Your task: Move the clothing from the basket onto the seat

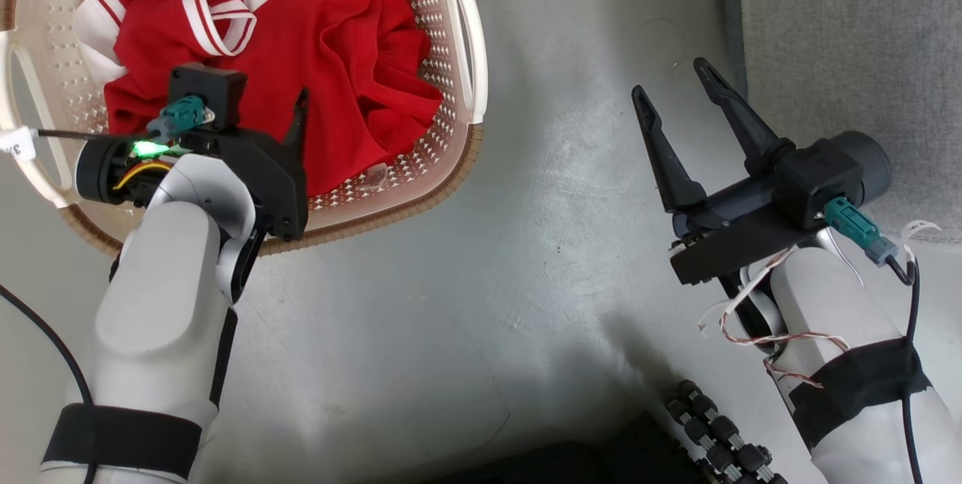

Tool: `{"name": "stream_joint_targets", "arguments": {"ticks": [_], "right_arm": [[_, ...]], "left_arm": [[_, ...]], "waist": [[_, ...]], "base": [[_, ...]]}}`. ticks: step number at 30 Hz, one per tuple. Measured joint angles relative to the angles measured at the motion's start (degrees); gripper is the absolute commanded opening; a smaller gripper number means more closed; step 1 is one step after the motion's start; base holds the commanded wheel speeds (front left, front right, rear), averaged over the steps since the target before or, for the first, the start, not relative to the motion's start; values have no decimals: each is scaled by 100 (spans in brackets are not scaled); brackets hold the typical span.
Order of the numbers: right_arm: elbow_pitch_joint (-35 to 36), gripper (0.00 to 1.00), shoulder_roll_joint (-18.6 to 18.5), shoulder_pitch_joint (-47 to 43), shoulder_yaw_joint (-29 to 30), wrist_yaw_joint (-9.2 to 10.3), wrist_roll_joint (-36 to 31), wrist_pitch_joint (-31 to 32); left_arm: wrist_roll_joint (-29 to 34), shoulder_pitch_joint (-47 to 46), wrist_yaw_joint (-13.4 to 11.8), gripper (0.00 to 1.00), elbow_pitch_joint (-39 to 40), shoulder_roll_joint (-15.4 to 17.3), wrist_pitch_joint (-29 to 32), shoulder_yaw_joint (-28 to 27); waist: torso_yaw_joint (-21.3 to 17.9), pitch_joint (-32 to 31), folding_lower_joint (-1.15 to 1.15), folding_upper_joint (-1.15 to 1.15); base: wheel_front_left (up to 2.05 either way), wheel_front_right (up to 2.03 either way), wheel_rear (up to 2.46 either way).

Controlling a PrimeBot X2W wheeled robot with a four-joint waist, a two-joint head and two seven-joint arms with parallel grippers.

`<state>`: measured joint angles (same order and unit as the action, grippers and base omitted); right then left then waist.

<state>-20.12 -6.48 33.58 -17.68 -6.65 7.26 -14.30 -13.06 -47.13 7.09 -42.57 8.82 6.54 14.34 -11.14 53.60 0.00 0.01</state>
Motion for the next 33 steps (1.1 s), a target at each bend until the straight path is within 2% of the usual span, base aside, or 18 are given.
{"name": "stream_joint_targets", "arguments": {"ticks": [20,33], "right_arm": [[0,100,11,1,36,-25,-21,0],[-20,100,-9,1,49,-42,-23,0]], "left_arm": [[-229,-182,5,100,-398,9,270,63],[-711,-314,7,100,-534,-81,592,307]], "waist": [[41,142,0,0],[120,116,0,-2]], "base": [[0,0,0],[0,0,0]]}}
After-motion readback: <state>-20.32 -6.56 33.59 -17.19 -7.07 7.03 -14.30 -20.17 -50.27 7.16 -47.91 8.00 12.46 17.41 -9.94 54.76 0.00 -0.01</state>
